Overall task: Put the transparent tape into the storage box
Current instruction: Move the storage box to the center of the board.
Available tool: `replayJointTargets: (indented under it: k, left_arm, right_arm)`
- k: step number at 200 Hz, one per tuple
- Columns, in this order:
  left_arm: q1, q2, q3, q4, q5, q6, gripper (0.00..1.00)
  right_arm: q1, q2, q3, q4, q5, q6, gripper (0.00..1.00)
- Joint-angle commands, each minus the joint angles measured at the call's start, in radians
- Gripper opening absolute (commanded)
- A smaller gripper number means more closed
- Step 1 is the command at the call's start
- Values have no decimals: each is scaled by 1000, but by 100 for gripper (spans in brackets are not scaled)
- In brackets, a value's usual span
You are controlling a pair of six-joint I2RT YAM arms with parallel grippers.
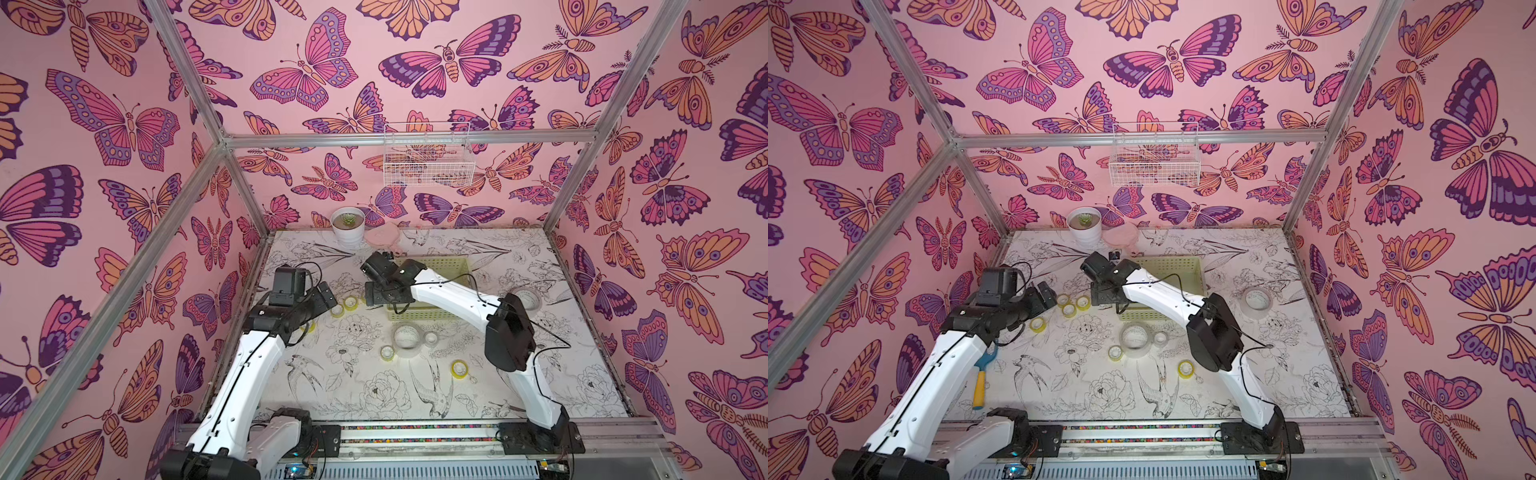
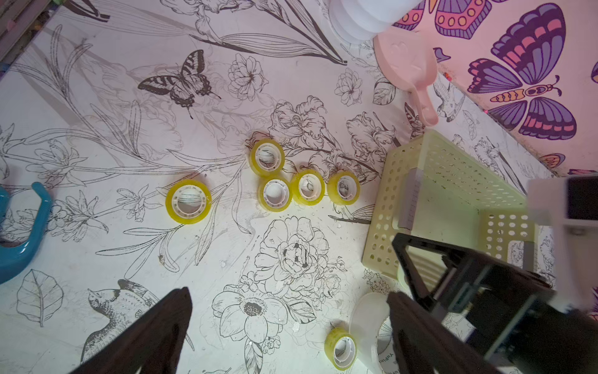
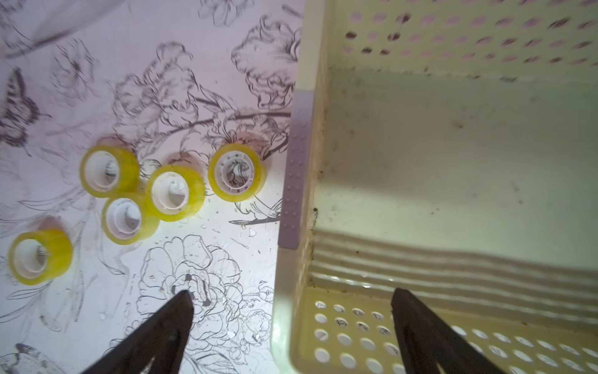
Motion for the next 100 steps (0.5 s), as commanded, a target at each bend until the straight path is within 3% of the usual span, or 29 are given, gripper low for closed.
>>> replayJointTargets:
  k: [1, 47, 100]
  left_arm:
    - [-51, 28, 38, 32, -11, 13, 100]
    - [-205, 135, 128, 45, -66, -10, 100]
    - [-354, 290, 251, 85, -78, -7, 100]
  right_arm:
    - [-39, -123, -80, 43, 51, -40, 99]
    - [-144, -319, -301, 40, 40, -36, 99]
    - [-359, -570, -582, 11, 6, 18, 99]
